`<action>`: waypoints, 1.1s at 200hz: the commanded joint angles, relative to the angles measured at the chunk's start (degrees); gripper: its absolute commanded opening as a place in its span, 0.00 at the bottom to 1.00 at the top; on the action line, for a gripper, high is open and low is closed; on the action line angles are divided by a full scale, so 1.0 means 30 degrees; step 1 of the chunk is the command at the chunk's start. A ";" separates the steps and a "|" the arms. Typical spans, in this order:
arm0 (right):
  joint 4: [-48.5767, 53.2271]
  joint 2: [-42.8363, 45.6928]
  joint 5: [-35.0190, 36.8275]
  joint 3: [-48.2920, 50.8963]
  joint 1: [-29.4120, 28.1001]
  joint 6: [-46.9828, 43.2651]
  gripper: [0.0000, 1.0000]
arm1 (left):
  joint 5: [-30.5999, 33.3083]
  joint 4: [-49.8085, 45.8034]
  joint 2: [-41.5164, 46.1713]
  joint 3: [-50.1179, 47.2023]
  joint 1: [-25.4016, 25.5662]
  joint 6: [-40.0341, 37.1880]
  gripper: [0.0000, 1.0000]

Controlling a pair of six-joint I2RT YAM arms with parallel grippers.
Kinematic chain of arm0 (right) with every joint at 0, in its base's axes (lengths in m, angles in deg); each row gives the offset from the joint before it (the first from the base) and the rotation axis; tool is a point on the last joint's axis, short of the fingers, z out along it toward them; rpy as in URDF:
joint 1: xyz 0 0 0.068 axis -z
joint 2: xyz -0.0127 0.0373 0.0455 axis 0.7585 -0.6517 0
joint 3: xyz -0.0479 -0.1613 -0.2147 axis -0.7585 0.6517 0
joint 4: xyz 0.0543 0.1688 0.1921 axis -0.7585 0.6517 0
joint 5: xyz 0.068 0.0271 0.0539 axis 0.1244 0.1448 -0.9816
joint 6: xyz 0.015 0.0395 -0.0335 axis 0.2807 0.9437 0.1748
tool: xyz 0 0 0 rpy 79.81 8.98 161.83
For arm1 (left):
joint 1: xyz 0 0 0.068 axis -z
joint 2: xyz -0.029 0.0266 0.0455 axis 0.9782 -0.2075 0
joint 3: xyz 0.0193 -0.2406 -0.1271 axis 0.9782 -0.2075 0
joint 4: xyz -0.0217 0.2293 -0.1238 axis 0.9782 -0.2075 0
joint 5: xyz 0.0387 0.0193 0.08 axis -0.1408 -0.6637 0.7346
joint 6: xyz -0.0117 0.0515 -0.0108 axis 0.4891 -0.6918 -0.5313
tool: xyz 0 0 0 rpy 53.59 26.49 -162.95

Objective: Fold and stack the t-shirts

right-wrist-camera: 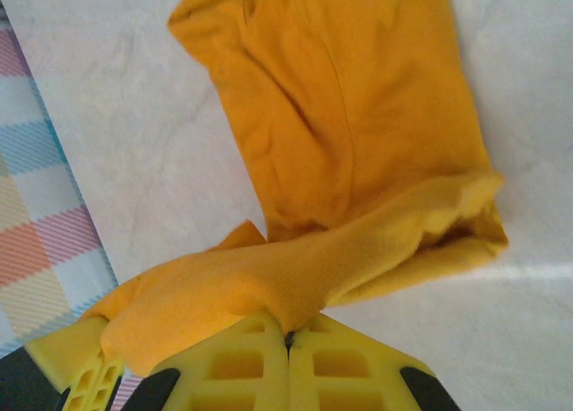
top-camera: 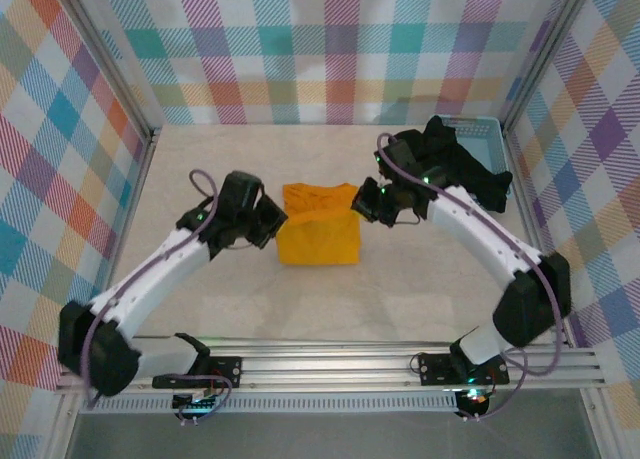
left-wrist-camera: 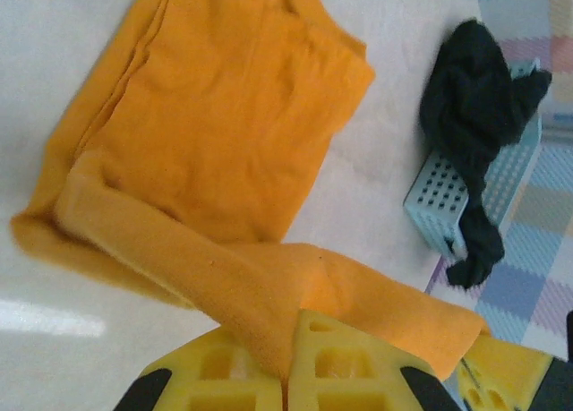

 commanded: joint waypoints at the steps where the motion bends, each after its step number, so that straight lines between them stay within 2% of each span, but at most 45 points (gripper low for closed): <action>1: -0.0743 -0.2600 -0.1474 -0.1876 0.1424 -0.0644 0.00 | -0.1987 0.0918 -0.4435 0.3025 -0.1490 -0.1512 0.00; 31: -0.1732 -0.7321 -0.2381 -0.5500 0.3003 -0.0966 0.00 | -0.2261 0.0448 -1.0497 0.8286 -0.2600 -0.3217 0.01; 38: -0.2203 -0.8260 -0.2550 -0.6269 0.3154 -0.1370 0.10 | -0.2286 0.0253 -1.1522 0.9441 -0.2805 -0.3450 0.08; 49: -0.1715 -0.9747 -0.2746 -0.8186 0.3352 -0.2423 0.33 | -0.2038 0.0089 -1.2330 1.0369 -0.2978 -0.3763 0.31; 56: -0.1241 -1.0477 -0.2850 -0.9283 0.3488 -0.3114 0.42 | -0.1395 -0.0363 -1.2305 1.0631 -0.2995 -0.3994 0.36; 68: -0.1271 -1.1131 -0.3751 -1.0148 0.3666 -0.3960 0.51 | -0.0538 -0.0250 -1.1489 1.0037 -0.2981 -0.4242 0.48; 86: 0.0764 -1.0985 -0.3706 -1.1003 0.3745 -0.5604 0.55 | 0.0617 0.0221 -0.8782 0.7751 -0.2636 -0.4324 0.53; 98: 0.0253 -0.9214 -0.3182 -0.9011 0.3673 -0.6051 0.57 | 0.1429 0.0730 -0.6378 0.5169 -0.1930 -0.3761 0.54; 114: -0.1730 -0.5950 -0.3090 -0.4385 0.3687 -0.5558 0.58 | 0.1191 0.2497 -0.3679 0.1156 -0.0316 -0.1658 0.55; 132: -0.3736 -0.2239 -0.2940 0.0703 0.3266 -0.4698 0.58 | 0.1816 0.5133 -0.1716 -0.3073 0.2757 0.1603 0.54; 145: -0.6224 0.0567 -0.3119 0.4474 0.2644 -0.3704 0.60 | 0.3006 0.7873 -0.0988 -0.5881 0.4947 0.4855 0.54; 162: -1.0114 0.4180 -0.3184 0.9190 0.1889 -0.2065 0.65 | 0.5823 1.2083 -0.0830 -0.8719 0.7017 0.8532 0.57; 173: -1.2483 0.6474 -0.2932 1.1830 0.1572 -0.0983 0.68 | 0.7077 1.4025 -0.1236 -0.9227 0.7441 0.9492 0.58; 187: -1.3958 0.8773 -0.2418 1.4089 0.1333 0.0092 0.71 | 0.7824 1.4939 -0.2152 -0.8649 0.7422 0.8934 0.61; 198: -1.3854 0.9921 -0.2412 1.4842 0.1328 0.0400 0.71 | 0.8014 1.5154 -0.3040 -0.7971 0.7386 0.7998 0.61; 220: -1.2191 1.1110 -0.2471 1.4842 0.1314 -0.0014 0.71 | 0.7901 1.6526 -0.5190 -0.7443 0.7259 0.8619 0.62</action>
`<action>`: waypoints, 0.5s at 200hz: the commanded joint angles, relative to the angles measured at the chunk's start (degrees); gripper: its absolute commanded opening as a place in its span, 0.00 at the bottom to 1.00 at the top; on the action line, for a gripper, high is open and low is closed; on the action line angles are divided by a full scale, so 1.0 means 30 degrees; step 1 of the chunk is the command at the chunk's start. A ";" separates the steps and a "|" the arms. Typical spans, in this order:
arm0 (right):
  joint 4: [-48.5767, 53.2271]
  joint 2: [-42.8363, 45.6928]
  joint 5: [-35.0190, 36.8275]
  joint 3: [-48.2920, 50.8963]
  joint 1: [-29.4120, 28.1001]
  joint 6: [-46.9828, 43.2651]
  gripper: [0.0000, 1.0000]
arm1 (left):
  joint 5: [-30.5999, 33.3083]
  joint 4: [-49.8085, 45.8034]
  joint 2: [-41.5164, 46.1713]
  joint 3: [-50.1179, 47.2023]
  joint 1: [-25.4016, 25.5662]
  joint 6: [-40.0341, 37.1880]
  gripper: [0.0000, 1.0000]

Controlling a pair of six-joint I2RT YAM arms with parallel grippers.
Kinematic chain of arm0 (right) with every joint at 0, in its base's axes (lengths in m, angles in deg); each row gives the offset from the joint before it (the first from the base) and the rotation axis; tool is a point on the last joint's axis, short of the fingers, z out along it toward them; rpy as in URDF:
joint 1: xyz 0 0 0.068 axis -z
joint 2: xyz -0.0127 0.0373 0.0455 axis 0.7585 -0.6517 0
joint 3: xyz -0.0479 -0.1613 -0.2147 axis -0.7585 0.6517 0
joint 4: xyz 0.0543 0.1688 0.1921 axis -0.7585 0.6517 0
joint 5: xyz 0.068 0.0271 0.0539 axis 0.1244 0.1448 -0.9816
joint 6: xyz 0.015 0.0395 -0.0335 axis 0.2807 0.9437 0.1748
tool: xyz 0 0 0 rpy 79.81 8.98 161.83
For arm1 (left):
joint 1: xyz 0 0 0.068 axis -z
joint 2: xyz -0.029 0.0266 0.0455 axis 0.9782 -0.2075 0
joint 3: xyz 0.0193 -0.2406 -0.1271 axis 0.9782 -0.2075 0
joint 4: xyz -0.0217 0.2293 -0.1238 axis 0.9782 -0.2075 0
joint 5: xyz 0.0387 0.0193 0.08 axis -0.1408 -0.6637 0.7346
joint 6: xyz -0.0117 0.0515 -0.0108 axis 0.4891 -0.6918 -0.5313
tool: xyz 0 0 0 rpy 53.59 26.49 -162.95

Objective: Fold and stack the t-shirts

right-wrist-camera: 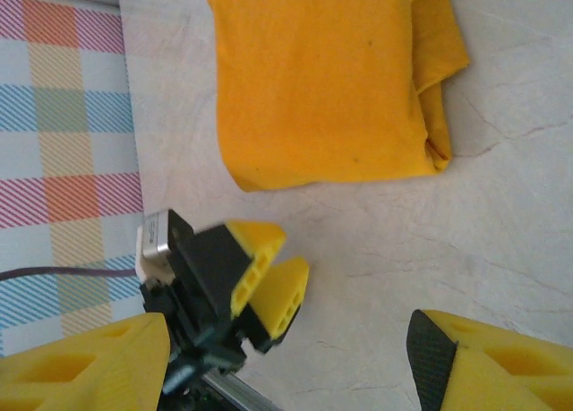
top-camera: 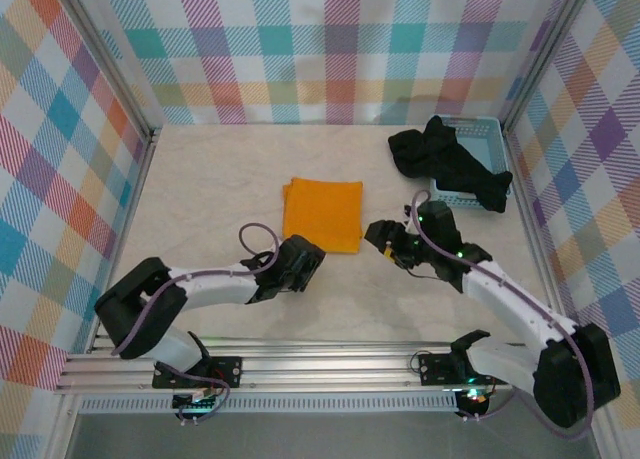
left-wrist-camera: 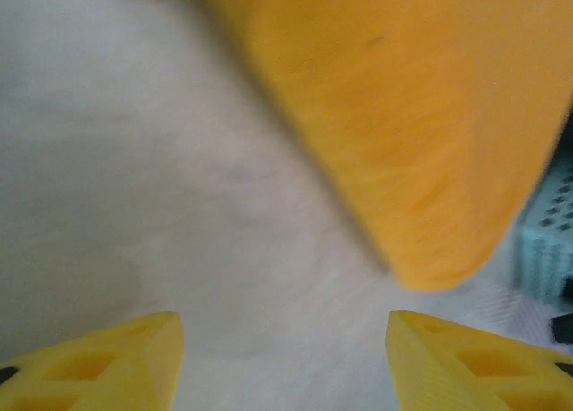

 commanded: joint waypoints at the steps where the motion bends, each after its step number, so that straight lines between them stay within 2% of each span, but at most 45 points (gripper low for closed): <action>1: -0.1259 0.1162 0.0210 -0.0106 -0.0020 0.0704 0.71 | 0.1546 0.3774 -0.1560 0.1085 -0.0092 0.1158 0.62; 28: -0.0562 0.1933 0.0195 0.0080 -0.0002 0.0722 0.70 | 0.2322 0.5409 -0.3167 0.1022 -0.0435 0.2404 0.62; 59: -0.0379 0.2313 0.0095 0.0264 -0.0009 0.0870 0.69 | 0.1296 0.5446 -0.5380 0.2414 -0.1589 0.2964 0.56; 74: 0.0037 0.2508 0.0208 0.0088 0.0001 0.0733 0.69 | 0.1357 0.5961 -0.6036 0.2622 -0.2122 0.3269 0.41; 94: 0.0594 0.2863 0.0492 0.0023 -0.0023 0.0592 0.69 | 0.1582 0.6420 -0.6240 0.2641 -0.3136 0.3264 0.00; 100: 0.0648 0.2946 0.0539 0.0001 -0.0022 0.0562 0.69 | 0.1568 0.6131 -0.6111 0.2628 -0.3577 0.3337 0.00</action>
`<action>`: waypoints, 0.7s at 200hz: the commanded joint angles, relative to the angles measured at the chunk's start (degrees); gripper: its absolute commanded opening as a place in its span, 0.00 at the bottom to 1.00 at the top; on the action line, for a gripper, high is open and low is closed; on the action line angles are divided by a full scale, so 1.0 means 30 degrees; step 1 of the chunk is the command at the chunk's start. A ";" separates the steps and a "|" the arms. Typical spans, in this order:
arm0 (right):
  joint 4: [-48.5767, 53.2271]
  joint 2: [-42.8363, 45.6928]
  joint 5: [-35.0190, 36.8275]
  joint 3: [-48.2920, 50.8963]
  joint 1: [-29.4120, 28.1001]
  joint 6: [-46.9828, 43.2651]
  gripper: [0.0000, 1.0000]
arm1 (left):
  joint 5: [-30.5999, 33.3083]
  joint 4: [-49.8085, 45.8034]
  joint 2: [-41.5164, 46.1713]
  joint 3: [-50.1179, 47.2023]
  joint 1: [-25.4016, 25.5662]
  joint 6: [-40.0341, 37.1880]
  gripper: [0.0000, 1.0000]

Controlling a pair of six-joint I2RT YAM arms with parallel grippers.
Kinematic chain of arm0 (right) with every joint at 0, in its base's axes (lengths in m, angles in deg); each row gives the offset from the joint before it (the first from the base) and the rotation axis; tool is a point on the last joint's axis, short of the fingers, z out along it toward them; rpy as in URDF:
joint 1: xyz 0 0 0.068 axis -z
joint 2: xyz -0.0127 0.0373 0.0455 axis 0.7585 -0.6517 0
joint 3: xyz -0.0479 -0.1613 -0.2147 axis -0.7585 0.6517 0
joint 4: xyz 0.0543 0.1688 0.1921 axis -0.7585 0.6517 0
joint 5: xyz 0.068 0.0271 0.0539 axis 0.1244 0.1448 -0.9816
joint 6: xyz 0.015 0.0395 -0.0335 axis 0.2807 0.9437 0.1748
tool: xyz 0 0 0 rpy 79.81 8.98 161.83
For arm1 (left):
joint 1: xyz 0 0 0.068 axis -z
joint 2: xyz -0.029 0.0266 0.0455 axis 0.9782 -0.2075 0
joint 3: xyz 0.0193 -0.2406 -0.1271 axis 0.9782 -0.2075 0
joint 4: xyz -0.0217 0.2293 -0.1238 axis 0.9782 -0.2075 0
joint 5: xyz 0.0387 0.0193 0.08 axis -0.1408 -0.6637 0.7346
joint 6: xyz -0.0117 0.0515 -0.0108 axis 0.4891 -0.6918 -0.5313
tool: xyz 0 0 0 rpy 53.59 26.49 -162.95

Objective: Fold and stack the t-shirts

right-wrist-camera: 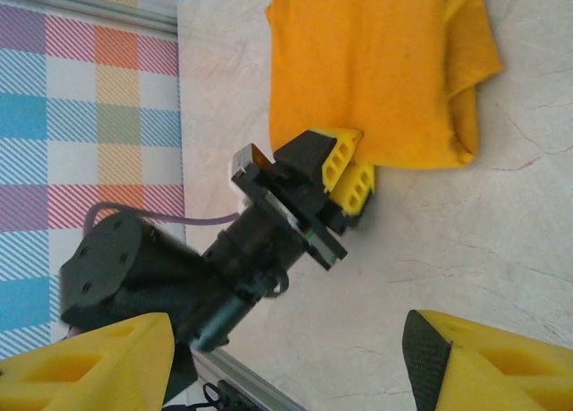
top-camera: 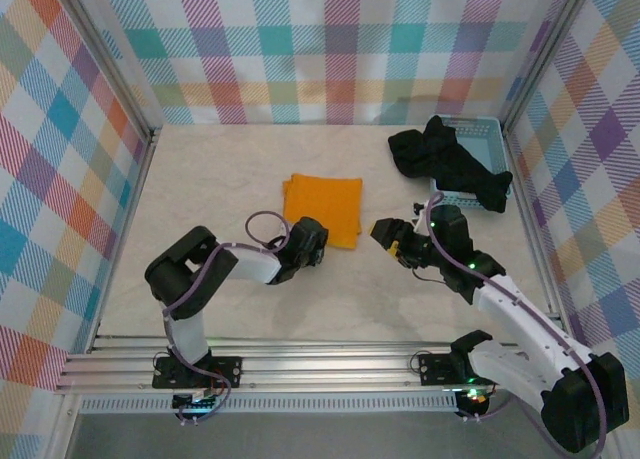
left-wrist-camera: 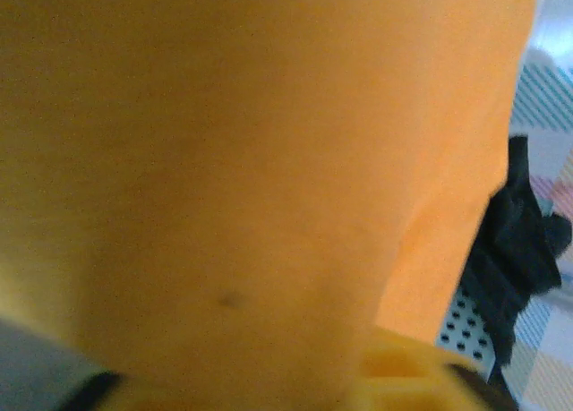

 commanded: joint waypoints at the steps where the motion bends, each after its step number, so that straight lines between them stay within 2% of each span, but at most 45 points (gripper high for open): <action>1: 0.0587 0.0643 0.0332 -0.0109 -0.0025 0.0001 0.69 | 0.0503 0.0458 -0.0116 0.0092 -0.1374 0.0340 0.00; 26: 0.1081 0.0764 0.0433 -0.0344 -0.0009 -0.0230 0.69 | -0.0458 0.0492 0.0510 -0.0173 -0.4153 -0.0508 0.00; 55: 0.1245 0.0379 0.0410 -0.0456 0.0002 -0.0522 0.69 | -0.3239 -0.1601 0.0967 0.1171 -0.8507 -0.4244 0.00; 88: 0.0700 -0.0280 0.0289 -0.0462 0.0002 -0.0515 0.68 | -0.5829 -0.3366 -0.0134 0.3753 -1.2871 -0.7385 0.00; 114: 0.0312 -0.1060 0.0160 -0.0655 -0.0001 -0.0617 0.68 | -0.7318 -0.4200 -0.2084 0.6269 -1.5193 -0.8649 0.00; 140: 0.0269 -0.1967 -0.0050 -0.1148 0.0002 -0.0857 0.68 | -0.7609 -0.4672 -0.3760 0.8189 -1.6836 -0.9034 0.00</action>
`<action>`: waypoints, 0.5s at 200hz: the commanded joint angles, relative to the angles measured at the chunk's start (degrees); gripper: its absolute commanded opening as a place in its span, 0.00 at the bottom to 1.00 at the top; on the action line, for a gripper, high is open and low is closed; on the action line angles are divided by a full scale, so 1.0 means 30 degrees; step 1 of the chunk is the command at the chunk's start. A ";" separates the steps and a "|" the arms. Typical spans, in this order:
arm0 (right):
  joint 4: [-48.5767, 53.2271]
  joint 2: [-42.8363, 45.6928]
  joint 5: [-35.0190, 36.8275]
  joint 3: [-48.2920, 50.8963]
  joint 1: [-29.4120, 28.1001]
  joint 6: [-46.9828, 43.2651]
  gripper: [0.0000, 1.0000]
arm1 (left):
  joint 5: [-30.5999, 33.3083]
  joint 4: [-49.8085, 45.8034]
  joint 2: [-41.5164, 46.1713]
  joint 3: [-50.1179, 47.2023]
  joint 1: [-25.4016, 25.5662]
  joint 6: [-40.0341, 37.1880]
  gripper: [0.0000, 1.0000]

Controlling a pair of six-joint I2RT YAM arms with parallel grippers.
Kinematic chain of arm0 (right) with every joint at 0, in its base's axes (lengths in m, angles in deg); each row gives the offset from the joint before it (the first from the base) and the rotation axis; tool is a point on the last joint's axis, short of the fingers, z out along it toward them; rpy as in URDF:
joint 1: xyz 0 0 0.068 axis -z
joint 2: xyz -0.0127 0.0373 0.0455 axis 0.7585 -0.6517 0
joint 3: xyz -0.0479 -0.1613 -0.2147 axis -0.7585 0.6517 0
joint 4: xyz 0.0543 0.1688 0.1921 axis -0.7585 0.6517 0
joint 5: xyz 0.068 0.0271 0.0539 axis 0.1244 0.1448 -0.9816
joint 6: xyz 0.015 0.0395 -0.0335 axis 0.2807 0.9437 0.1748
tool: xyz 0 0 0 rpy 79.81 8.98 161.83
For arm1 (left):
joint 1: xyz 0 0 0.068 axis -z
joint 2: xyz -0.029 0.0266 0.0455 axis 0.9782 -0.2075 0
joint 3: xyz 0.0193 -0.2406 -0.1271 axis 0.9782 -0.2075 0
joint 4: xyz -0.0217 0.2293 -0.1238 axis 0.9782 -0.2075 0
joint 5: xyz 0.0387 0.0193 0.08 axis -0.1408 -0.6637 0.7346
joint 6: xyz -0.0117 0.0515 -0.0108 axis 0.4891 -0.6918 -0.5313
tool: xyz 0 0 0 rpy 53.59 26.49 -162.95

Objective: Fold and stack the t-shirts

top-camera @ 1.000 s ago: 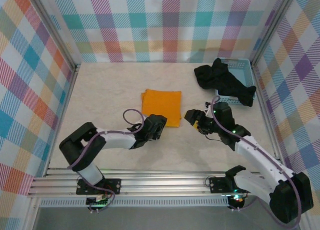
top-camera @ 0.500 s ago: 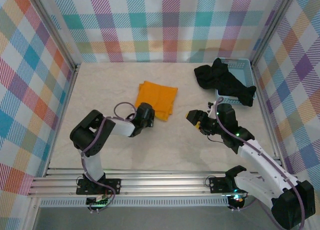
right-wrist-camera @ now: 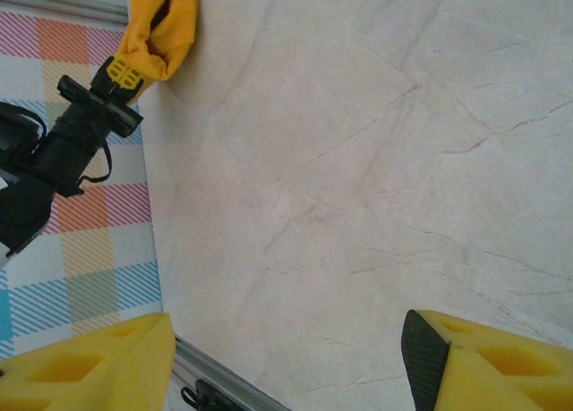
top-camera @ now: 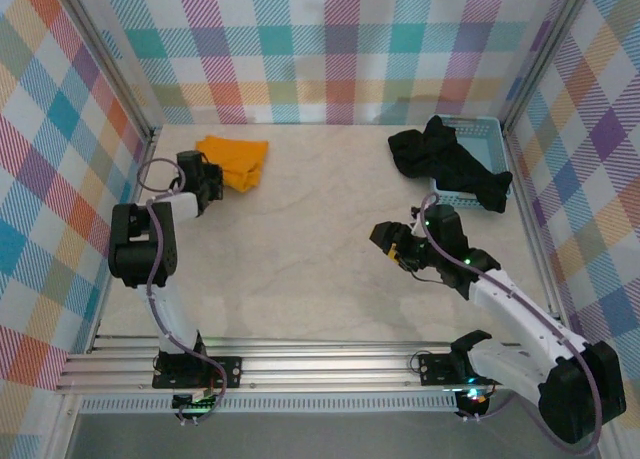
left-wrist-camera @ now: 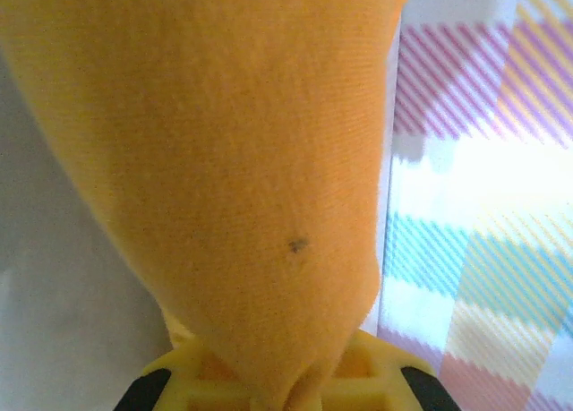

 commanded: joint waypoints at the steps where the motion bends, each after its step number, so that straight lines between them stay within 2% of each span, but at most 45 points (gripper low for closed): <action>1: -0.0583 -0.0563 -0.0321 -0.0934 0.0002 -0.0630 0.68 | -0.1266 -0.1467 -0.1526 0.1298 -0.1167 -0.1546 0.00; 55: -0.0970 -0.2277 -0.0671 -0.1597 0.0030 -0.0852 0.68 | -0.1688 -0.2172 -0.3901 0.4574 -0.2987 -0.1660 0.00; 100: -0.0853 -0.2631 -0.0438 -0.1856 0.0090 -0.1142 0.68 | -0.2842 -0.0828 -0.4832 0.5311 -0.2598 -0.0957 0.00</action>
